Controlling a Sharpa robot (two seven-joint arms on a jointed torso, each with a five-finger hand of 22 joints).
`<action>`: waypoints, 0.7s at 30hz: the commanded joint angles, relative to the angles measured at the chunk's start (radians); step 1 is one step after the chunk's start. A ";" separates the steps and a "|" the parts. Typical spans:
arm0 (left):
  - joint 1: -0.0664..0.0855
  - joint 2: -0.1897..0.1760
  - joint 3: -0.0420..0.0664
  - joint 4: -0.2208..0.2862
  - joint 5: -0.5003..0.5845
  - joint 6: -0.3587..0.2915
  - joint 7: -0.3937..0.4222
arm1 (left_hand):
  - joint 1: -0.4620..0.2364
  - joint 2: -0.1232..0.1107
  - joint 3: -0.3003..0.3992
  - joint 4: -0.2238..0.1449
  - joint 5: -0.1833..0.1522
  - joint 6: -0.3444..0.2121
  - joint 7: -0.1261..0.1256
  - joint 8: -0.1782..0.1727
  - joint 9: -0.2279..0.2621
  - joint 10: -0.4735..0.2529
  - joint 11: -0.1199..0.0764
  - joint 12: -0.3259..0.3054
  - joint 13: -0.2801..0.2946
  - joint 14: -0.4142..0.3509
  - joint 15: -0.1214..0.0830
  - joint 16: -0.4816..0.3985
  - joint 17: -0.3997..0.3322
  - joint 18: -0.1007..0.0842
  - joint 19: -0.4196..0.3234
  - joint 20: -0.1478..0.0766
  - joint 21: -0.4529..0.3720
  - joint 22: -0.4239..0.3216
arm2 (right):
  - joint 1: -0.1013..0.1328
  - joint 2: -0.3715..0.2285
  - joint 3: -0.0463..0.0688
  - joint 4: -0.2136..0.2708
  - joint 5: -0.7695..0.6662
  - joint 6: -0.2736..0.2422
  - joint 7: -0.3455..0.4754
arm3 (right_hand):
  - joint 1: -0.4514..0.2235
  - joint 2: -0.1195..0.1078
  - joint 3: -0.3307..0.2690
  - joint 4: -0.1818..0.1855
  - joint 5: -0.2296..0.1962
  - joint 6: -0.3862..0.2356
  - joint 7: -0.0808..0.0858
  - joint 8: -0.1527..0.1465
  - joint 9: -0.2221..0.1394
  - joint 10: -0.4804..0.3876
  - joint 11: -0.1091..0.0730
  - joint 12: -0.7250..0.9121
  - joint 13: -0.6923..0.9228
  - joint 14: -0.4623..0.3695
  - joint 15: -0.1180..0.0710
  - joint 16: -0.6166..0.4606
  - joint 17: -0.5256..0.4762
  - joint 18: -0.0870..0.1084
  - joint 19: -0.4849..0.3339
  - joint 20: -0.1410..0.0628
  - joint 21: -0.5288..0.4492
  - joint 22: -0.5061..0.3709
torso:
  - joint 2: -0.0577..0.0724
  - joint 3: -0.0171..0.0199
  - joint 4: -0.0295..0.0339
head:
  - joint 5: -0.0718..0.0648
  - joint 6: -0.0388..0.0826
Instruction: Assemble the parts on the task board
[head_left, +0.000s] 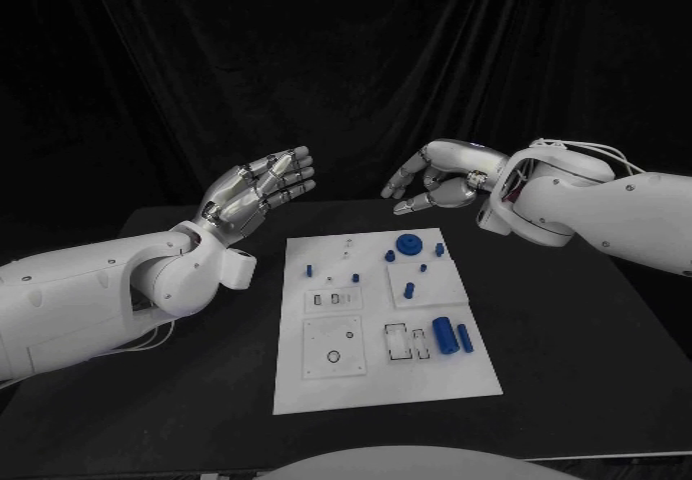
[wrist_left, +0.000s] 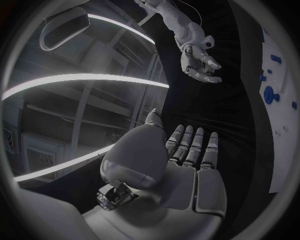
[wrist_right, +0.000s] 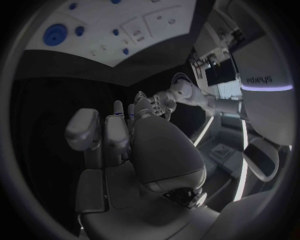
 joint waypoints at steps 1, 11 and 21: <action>0.009 -0.004 0.001 0.010 -0.021 -0.021 0.095 | 0.013 0.003 0.007 0.001 0.017 0.008 0.001 0.004 0.001 0.004 -0.002 0.005 0.001 0.006 0.000 0.005 0.000 -0.006 0.008 0.000 0.004 0.001 | 0.004 0.015 0.001 -0.023 -0.405 0.025 -0.142 | -0.016 -0.028 0.024 0.018 -0.028 0.008 0.008 -0.009 0.003 0.016 -0.003 -0.022 0.002 0.021 -0.002 0.028 0.043 -0.015 0.005 -0.002 0.034 0.045 | 0.042 0.0016 0.0116 | -0.015 0.011; 0.024 0.000 0.001 0.013 -0.027 -0.012 0.105 | 0.043 0.002 0.015 0.000 0.065 0.025 0.010 0.006 0.002 0.001 -0.005 0.010 0.000 0.009 0.004 0.017 0.001 -0.013 0.015 0.000 0.008 0.000 | -0.022 0.065 0.001 -0.111 -0.502 0.006 -0.140 | -0.038 -0.129 0.196 0.048 0.009 -0.005 0.015 -0.035 0.013 0.033 0.001 -0.102 0.006 0.019 0.003 0.062 0.097 -0.017 -0.016 0.004 0.076 0.105 | 0.083 -0.0042 0.0291 | -0.032 0.030; 0.026 -0.007 0.001 0.007 -0.028 -0.008 0.115 | 0.099 -0.011 0.038 -0.004 0.153 0.054 0.016 0.011 0.005 0.002 -0.001 0.022 0.001 0.011 0.006 0.029 0.001 -0.019 0.021 0.000 0.012 -0.001 | -0.066 0.132 0.001 -0.196 -0.518 0.001 -0.130 | -0.011 -0.173 0.309 0.029 0.147 -0.037 0.008 -0.040 0.012 0.039 0.004 -0.162 0.007 0.012 0.007 0.060 0.098 -0.013 -0.036 0.008 0.070 0.108 | 0.102 -0.0063 0.0438 | -0.046 0.044</action>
